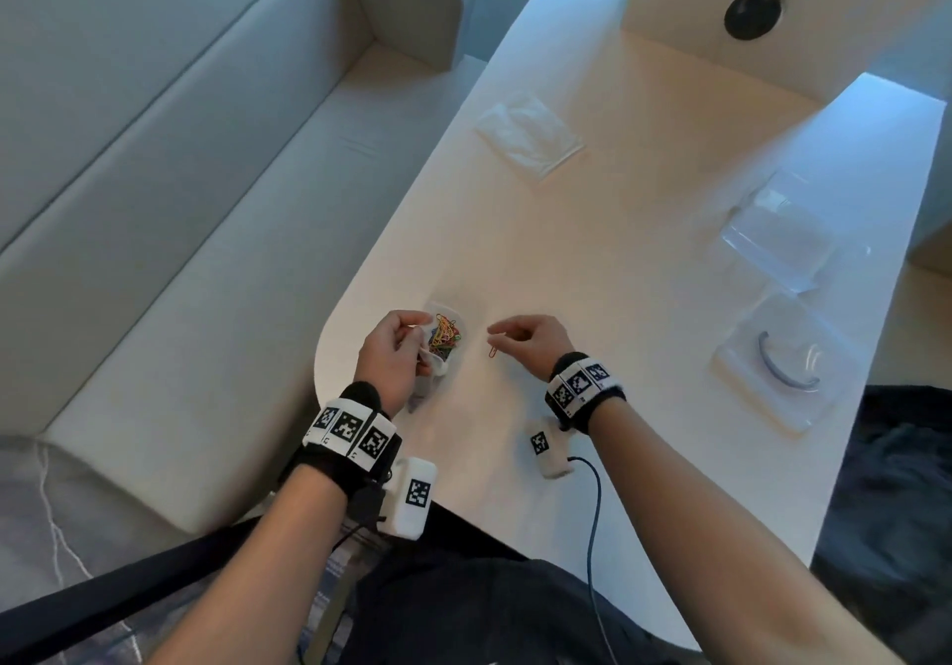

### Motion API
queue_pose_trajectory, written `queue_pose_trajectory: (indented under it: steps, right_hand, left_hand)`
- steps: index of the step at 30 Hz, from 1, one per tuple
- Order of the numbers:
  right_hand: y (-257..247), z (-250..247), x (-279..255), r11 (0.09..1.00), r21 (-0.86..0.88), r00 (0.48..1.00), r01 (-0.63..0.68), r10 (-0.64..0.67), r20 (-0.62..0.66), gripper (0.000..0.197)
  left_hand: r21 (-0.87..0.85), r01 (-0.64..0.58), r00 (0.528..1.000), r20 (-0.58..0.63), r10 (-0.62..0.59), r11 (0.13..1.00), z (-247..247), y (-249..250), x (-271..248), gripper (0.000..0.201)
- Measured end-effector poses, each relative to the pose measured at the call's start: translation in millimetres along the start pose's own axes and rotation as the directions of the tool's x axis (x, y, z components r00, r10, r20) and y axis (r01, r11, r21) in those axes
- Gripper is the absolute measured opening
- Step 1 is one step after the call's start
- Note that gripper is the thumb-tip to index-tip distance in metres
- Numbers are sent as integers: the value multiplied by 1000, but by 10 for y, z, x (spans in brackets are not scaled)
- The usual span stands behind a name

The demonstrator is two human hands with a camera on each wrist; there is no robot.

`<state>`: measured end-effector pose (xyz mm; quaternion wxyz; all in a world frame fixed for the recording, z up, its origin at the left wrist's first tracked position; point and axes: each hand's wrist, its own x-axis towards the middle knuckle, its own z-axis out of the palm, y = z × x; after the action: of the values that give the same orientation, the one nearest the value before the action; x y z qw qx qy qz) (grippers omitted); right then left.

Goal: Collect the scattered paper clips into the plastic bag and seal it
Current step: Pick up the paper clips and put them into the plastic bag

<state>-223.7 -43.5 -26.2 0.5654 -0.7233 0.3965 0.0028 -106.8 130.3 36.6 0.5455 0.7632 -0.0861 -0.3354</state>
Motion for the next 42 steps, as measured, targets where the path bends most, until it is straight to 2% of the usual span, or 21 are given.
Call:
queue_pose_trajectory:
  steps: [2, 4, 7, 11, 13, 15, 17, 18, 20, 22, 24, 27, 29, 31, 32, 34, 36, 38, 42]
  right_hand:
    - [-26, -12, 77, 922, -353, 988, 157, -147, 54, 11]
    - [-65, -25, 137, 790, -547, 960, 277, -210, 183, 11]
    - [-118, -56, 158, 695, -647, 947, 314, -178, 269, 9]
    - [-106, -100, 60, 661, -711, 958, 239, -41, 284, 18]
    - [-145, -206, -31, 748, -646, 976, 151, -10, 216, 18]
    - [-269, -375, -150, 897, -439, 995, 51, -7, 101, 14]
    - [-499, -530, -327, 966, -256, 998, 45, -31, 56, 13]
    - [-611, -575, -408, 970, -234, 997, 60, -47, 60, 13]
    - [-774, -590, -523, 942, -325, 996, 79, -64, 56, 13]
    - [-853, -582, -574, 912, -408, 999, 44, -37, 24, 14]
    - [-873, -596, -596, 926, -376, 1000, -18, 16, -9, 24]
    - [-829, -629, -638, 969, -238, 996, -68, 51, -78, 33]
    - [-788, -685, -655, 973, -223, 985, -51, 13, -170, 32]
    - [-737, -778, -652, 946, -323, 969, 3, -83, -234, 32]
    - [-718, -832, -648, 914, -403, 968, 42, -137, -208, 35]
    - [-678, -910, -635, 858, -491, 978, 149, -201, -55, 39]
    - [-607, -951, -627, 878, -432, 977, 207, -206, 48, 25]
    - [-502, -982, -637, 917, -352, 982, 188, -179, 59, 14]
    - [-321, -1031, -687, 959, -240, 988, 151, -139, 66, 10]
  left_hand:
    - [0, 3, 1000, 5, -3, 1000, 13, -11, 5, 26]
    - [-10, 8, 1000, 15, -8, 1000, 21, -8, 5, 25]
    - [-15, 7, 999, 35, -6, 1000, 28, -4, 5, 25]
    - [-2, -5, 998, 64, 5, 1000, 56, 9, 2, 25]
    - [5, -9, 996, 93, 9, 1000, 99, 27, -7, 25]
    - [12, -14, 992, 125, 13, 1000, 178, 44, -20, 24]
    - [21, -30, 988, 155, 27, 999, 288, 64, -34, 24]
    - [26, -41, 984, 176, 36, 999, 354, 74, -42, 23]
    - [30, -67, 971, 231, 59, 997, 489, 101, -59, 20]
    - [23, -91, 957, 277, 81, 996, 615, 131, -79, 19]
    - [26, -119, 949, 298, 106, 993, 713, 176, -107, 22]
    - [44, -144, 941, 315, 123, 989, 792, 206, -123, 27]
    - [69, -160, 932, 339, 127, 985, 816, 213, -107, 26]
    - [96, -183, 917, 376, 134, 978, 822, 214, -76, 24]
    - [109, -202, 904, 402, 143, 973, 820, 220, -59, 24]
    - [116, -231, 874, 460, 154, 966, 813, 248, -31, 27]
    - [110, -244, 851, 500, 159, 964, 807, 264, 15, 28]
    - [111, -247, 839, 521, 155, 963, 778, 280, 63, 27]
    - [126, -259, 846, 508, 162, 958, 739, 309, 91, 19]
